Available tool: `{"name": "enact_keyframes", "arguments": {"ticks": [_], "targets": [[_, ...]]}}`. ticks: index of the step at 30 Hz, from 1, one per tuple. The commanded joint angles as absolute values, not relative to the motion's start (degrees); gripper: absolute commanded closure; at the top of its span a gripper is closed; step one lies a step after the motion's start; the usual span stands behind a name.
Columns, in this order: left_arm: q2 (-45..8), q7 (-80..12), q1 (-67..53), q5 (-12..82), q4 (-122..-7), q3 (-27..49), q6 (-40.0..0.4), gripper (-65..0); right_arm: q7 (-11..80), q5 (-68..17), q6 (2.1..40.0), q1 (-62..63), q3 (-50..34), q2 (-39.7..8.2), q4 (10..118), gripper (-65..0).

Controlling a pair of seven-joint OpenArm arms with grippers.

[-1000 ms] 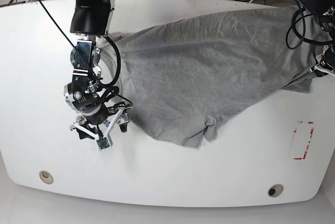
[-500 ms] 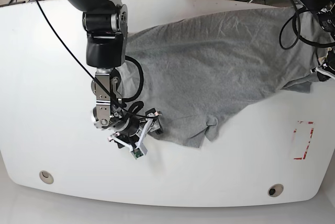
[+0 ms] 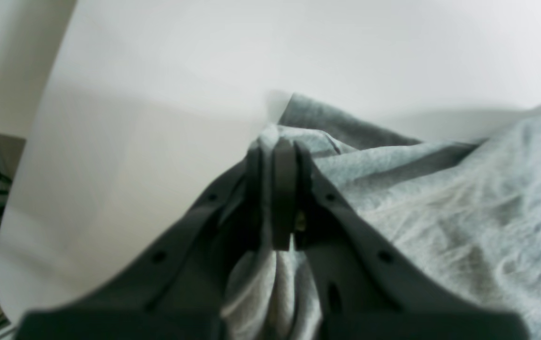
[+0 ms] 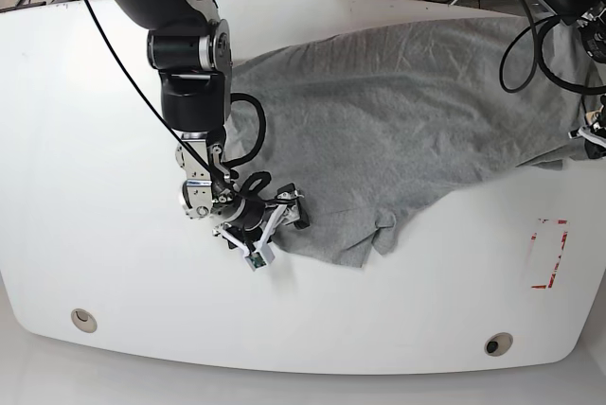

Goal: Layout the t-shirt on the table in an organized manner, then fold the t-shirt properly
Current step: 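Move the right gripper to the shirt's hem and grasp it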

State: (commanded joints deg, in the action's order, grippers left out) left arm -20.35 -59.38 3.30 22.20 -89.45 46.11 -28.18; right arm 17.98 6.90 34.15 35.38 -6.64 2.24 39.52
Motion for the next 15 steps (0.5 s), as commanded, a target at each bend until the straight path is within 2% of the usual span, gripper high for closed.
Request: {"name": "enact_keyframes", "arguments": {"ticks": [10,15], "targets": [[-20.1,-59.4,3.3,22.2,-89.4,46.1,-28.2,0.0,17.8,7.0,34.2,37.8,-6.6,0.7,38.7,-46.8],[-20.1,-59.4,3.3,22.2,-89.4,46.1,-28.2,0.0,14.4,7.0,34.1,38.4,-6.6,0.5,36.0,-46.8]]}}
